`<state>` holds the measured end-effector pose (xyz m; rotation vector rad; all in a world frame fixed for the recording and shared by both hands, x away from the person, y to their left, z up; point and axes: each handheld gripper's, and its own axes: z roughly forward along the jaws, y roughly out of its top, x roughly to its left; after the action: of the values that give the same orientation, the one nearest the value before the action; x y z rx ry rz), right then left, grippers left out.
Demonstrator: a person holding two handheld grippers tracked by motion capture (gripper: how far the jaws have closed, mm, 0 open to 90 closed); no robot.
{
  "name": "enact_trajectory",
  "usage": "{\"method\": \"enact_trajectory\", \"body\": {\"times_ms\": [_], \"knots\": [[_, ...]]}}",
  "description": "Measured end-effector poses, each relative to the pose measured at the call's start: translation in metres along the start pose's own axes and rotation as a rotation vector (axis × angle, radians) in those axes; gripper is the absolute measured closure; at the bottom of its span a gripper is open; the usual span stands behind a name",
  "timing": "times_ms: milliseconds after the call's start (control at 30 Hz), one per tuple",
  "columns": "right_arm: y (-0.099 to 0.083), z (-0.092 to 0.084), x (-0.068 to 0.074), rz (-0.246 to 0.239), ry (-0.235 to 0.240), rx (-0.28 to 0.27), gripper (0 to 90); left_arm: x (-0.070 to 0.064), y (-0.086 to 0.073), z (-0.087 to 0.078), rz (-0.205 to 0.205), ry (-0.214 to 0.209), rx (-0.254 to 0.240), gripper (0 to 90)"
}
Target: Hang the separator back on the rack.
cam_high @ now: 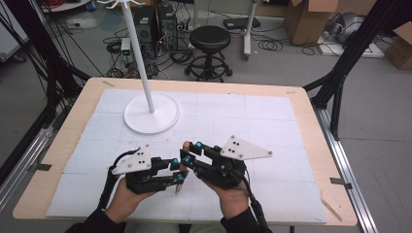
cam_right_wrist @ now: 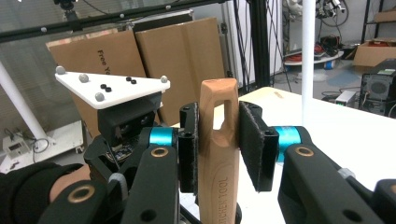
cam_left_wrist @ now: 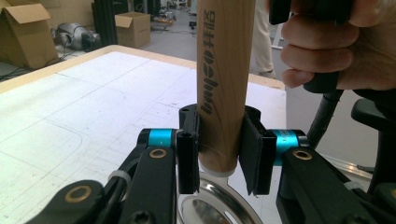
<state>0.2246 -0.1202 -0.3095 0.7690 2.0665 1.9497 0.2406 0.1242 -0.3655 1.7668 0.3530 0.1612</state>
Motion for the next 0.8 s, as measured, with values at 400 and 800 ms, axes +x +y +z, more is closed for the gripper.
{"method": "enact_trajectory", "body": {"times_ms": [400, 800], "knots": [[-0.005, -0.016, -0.025, -0.024, 0.192, 0.005, 27.0, 0.004, 0.004, -0.006, -0.029, -0.179, -0.035, 70.5], [-0.009, -0.017, -0.039, -0.068, 0.485, -0.005, 41.3, -0.001, 0.005, -0.003, -0.002, -0.329, -0.013, 70.5]]}}
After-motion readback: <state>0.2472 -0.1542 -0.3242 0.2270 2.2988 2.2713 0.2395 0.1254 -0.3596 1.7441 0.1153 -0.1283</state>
